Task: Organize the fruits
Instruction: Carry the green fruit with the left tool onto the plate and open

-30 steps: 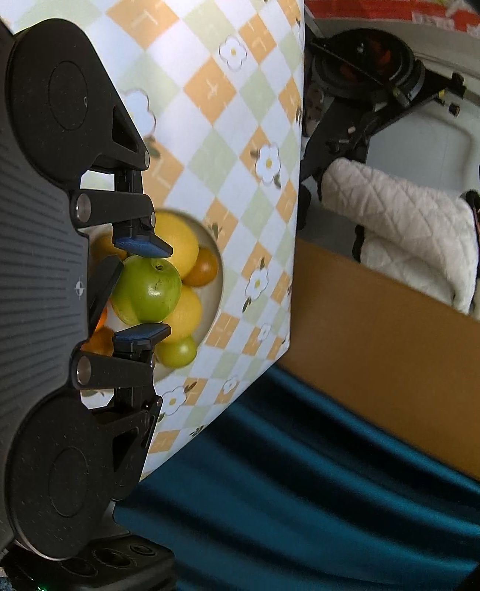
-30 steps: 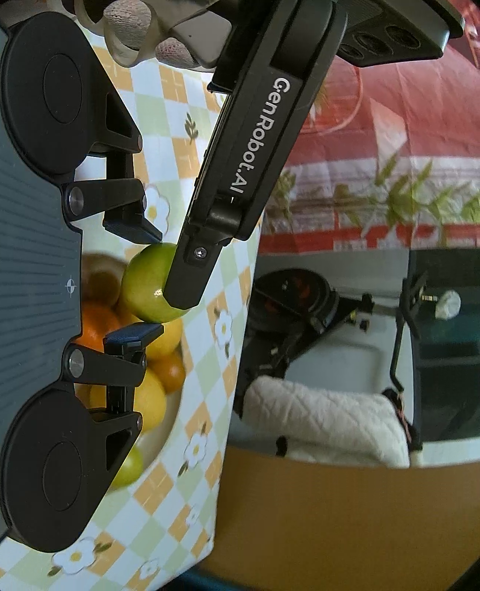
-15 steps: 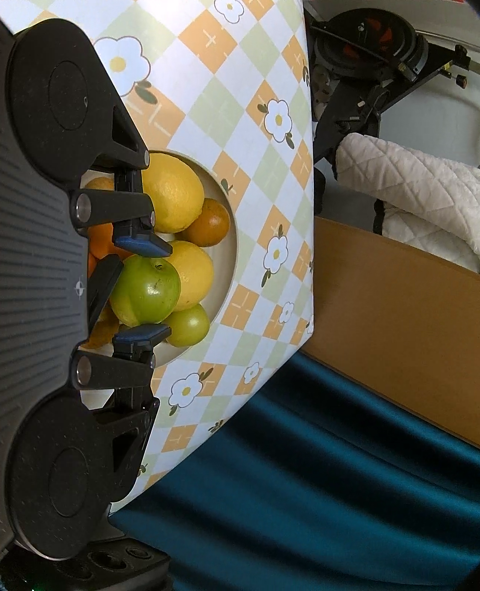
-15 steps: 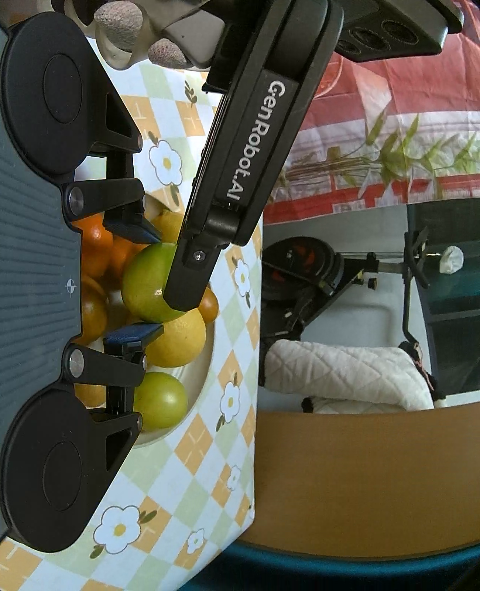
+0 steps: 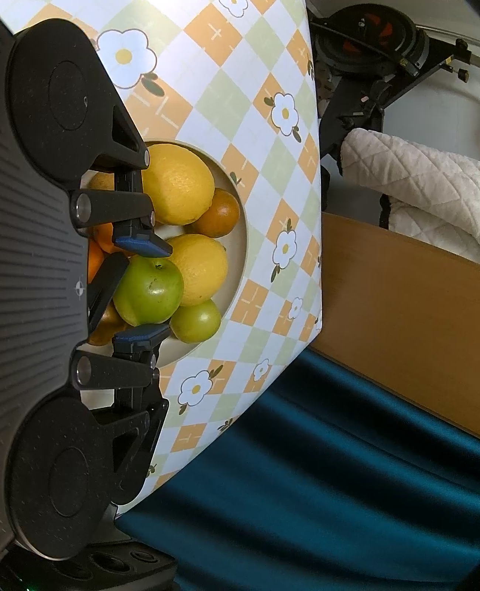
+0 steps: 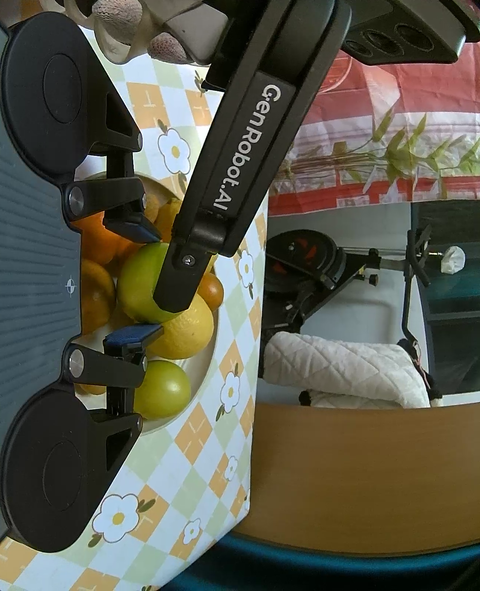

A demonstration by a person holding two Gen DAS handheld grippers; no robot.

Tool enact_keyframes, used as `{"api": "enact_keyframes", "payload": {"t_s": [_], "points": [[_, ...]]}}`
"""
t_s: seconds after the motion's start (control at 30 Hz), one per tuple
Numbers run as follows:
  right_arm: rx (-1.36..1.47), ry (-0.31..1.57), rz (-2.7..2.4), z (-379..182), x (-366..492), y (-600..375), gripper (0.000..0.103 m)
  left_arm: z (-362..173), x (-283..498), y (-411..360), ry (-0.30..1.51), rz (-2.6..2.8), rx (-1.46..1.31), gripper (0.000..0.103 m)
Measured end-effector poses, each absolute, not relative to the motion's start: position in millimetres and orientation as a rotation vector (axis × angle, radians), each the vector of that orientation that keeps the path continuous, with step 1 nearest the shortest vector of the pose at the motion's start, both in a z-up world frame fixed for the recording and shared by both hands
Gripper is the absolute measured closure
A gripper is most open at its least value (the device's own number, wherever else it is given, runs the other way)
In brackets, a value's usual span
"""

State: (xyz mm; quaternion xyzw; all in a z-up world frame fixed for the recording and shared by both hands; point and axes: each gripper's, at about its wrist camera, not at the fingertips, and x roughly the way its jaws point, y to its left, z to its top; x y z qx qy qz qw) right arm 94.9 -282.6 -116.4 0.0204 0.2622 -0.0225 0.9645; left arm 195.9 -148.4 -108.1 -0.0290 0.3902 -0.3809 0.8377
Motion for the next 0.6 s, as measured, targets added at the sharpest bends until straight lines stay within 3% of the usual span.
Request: {"api": "enact_keyframes", "payload": {"t_s": [0.6], "points": [[0.02, 0.548, -0.066, -117.5, 95.0, -283.1, 0.059, -114.8, 194.2, -146.0, 0.849, -0.792, -0.044, 0.062]]}}
